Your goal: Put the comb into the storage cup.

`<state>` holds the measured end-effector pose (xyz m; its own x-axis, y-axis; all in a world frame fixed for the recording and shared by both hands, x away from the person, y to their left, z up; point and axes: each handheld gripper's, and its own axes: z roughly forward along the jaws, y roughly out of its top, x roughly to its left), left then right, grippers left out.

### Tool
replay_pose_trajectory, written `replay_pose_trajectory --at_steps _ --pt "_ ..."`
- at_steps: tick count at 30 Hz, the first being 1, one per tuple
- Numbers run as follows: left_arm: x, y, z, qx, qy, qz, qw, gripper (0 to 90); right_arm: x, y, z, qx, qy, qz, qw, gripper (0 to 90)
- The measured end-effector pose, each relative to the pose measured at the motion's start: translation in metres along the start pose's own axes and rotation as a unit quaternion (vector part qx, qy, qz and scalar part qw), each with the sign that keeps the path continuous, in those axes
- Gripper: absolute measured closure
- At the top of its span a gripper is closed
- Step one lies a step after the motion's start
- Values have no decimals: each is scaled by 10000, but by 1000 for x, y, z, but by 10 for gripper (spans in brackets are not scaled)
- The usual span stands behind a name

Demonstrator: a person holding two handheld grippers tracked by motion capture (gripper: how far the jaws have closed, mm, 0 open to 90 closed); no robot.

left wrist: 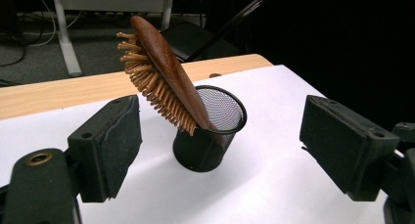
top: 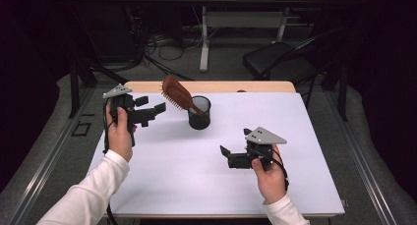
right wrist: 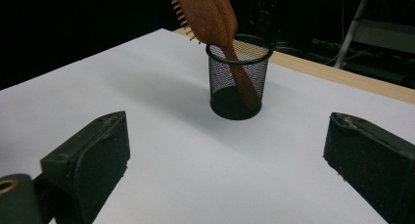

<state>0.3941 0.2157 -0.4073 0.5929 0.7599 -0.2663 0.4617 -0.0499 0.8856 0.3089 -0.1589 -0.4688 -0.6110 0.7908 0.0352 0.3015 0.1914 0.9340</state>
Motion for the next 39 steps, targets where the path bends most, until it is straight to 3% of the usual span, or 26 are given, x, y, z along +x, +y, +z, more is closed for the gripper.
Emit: replay_pose_trajectory --at_steps 10,16,26,39 --pt "2 -8 -8 61 -331 103 9994 158 -2 -1 -2 6 -45 43 10000 29" --pt "2 -16 -12 125 -452 296 9985 158 -3 -1 -4 -6 -32 54 10000 32" --pt "-6 -26 -24 187 -758 747 9941 157 -4 5 -10 -26 55 65 10000 43" --pt "-3 -51 -39 103 -983 674 9928 158 -10 4 -28 -57 40 54 10000 34"
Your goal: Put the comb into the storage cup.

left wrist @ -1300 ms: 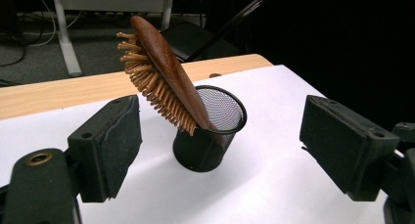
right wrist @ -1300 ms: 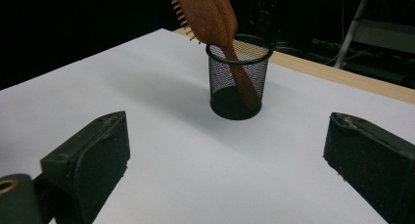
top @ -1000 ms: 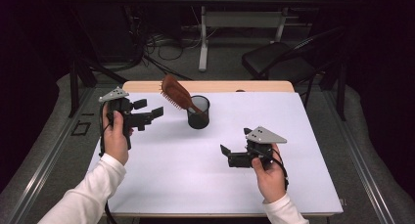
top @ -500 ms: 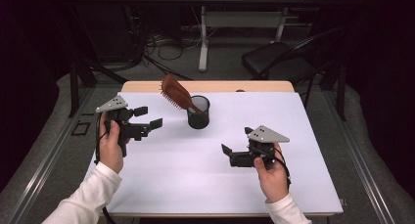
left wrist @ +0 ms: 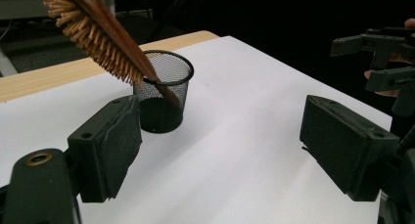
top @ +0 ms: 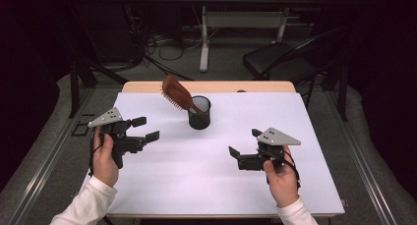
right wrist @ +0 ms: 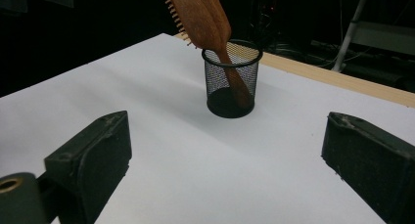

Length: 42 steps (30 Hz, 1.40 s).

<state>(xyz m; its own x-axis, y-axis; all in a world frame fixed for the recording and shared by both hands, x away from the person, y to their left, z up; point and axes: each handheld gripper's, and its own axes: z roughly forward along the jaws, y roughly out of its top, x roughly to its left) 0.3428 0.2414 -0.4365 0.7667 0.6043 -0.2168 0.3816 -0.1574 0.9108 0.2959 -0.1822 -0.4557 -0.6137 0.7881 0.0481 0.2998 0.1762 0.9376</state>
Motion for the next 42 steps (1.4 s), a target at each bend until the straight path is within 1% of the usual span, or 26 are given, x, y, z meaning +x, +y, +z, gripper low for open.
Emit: replay_pose_trajectory --at_steps 2,4,9,14,18,20,25,26,27,30,31,33,34,35,41,42 --pt "0 -5 -2 -9 -17 -20 10000 158 -2 -3 -3 -8 -18 -10 10000 20" --pt "0 -9 -4 -11 -34 -28 10000 158 -5 -6 -5 10 -2 32 10000 14" --pt "0 -18 -10 -43 -61 35 10000 158 -9 -14 -12 26 -71 39 10000 0" --pt "-3 -29 -13 -59 -136 85 9999 157 -14 -22 -18 -8 -191 86 9998 0" --pt "-7 -38 -15 -89 -175 133 9997 157 -16 -28 -22 44 -249 77 9997 0" --pt "-8 -43 -16 -81 -187 148 9997 158 -18 -31 -24 42 -333 81 9994 0" --pt "-10 -54 -17 -125 -202 140 9996 157 -22 -41 -28 9 -439 205 9988 0" --pt "-10 -56 -17 -127 -212 141 9996 157 -24 -43 -29 14 -455 177 9988 0" --pt "-10 -59 -16 -128 -212 128 9996 157 -24 -45 -29 10 -465 206 9987 0" --pt "-10 -65 -15 -126 -262 138 9995 157 -27 -50 -30 12 -499 227 9985 0" --pt "-10 -67 -15 -125 -312 142 9993 157 -27 -52 -30 -15 -514 236 9984 0" --pt "-9 -71 -15 -137 -304 167 9993 157 -29 -55 -30 3 -535 251 9983 0" --pt "-9 -73 -15 -140 -283 146 9994 157 -30 -56 -30 15 -530 253 9983 0" --pt "-8 -75 -14 -153 -307 163 9993 157 -31 -58 -30 13 -550 276 9981 0" --pt "-6 -82 -14 -109 -288 232 9993 157 -36 -65 -31 -38 -621 325 9975 0" --pt "-6 -83 -14 -99 -279 253 9992 157 -37 -66 -32 -8 -649 322 9974 0"
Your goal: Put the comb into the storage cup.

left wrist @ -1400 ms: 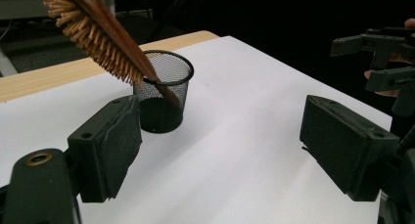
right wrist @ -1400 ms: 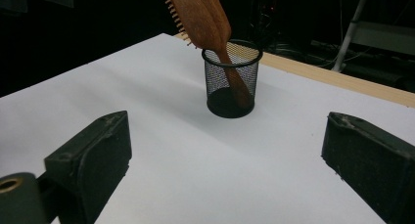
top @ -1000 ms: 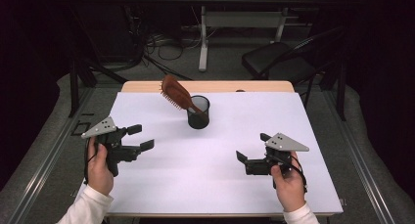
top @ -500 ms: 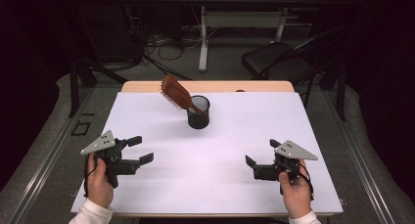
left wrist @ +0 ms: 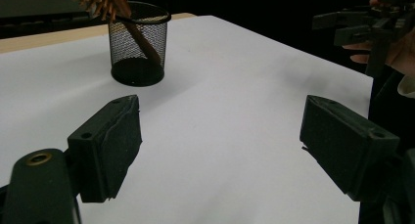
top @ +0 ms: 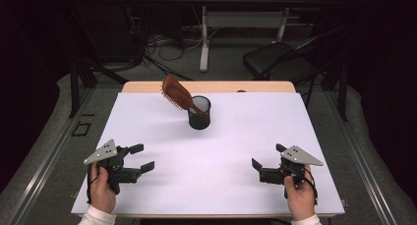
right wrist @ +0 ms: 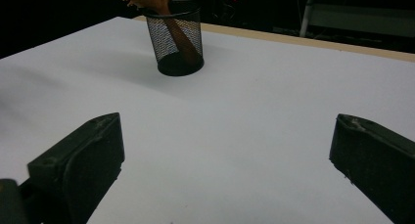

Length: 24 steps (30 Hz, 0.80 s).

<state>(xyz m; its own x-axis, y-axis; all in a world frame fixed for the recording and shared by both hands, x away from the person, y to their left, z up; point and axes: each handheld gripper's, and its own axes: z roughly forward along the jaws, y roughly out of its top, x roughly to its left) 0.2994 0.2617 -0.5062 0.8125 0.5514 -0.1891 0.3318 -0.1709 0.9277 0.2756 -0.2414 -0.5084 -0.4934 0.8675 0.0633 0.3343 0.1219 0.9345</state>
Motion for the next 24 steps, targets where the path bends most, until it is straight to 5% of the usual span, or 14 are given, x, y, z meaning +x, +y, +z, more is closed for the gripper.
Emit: replay_pose_trajectory --at_steps 24 --pt "17 -19 -1 68 135 -101 9998 157 -23 -22 2 22 -455 310 9985 0"
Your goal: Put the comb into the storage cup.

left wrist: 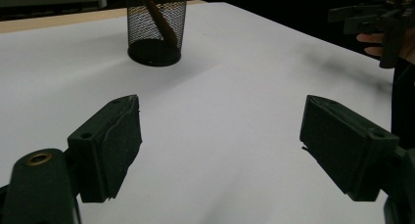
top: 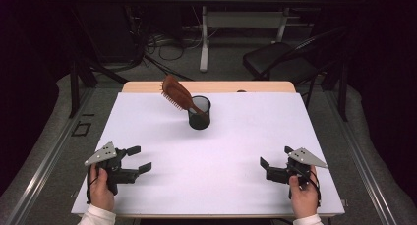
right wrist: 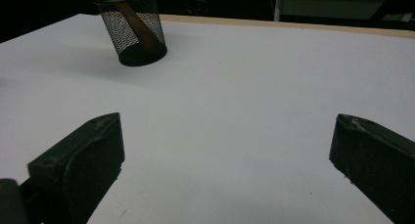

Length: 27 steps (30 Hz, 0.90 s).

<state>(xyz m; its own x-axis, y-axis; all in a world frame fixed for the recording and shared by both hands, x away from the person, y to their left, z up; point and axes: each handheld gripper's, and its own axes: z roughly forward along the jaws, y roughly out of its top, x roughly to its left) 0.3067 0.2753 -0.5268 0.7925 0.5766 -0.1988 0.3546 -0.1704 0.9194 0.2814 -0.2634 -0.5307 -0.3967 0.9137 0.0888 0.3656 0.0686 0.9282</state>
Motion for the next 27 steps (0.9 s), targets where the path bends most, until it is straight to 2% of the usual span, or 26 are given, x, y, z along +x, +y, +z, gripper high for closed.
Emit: replay_pose_trajectory --at_steps 5,9,27 --pt "3 -2 -1 -11 60 -42 10000 157 -3 -3 1 10 -46 28 10000 0" --pt "4 -3 -2 -40 69 -59 10000 157 -5 -5 1 12 -90 143 9999 0" --pt "8 -6 -3 -58 93 -146 9998 157 -13 -8 2 58 -194 246 9995 0"
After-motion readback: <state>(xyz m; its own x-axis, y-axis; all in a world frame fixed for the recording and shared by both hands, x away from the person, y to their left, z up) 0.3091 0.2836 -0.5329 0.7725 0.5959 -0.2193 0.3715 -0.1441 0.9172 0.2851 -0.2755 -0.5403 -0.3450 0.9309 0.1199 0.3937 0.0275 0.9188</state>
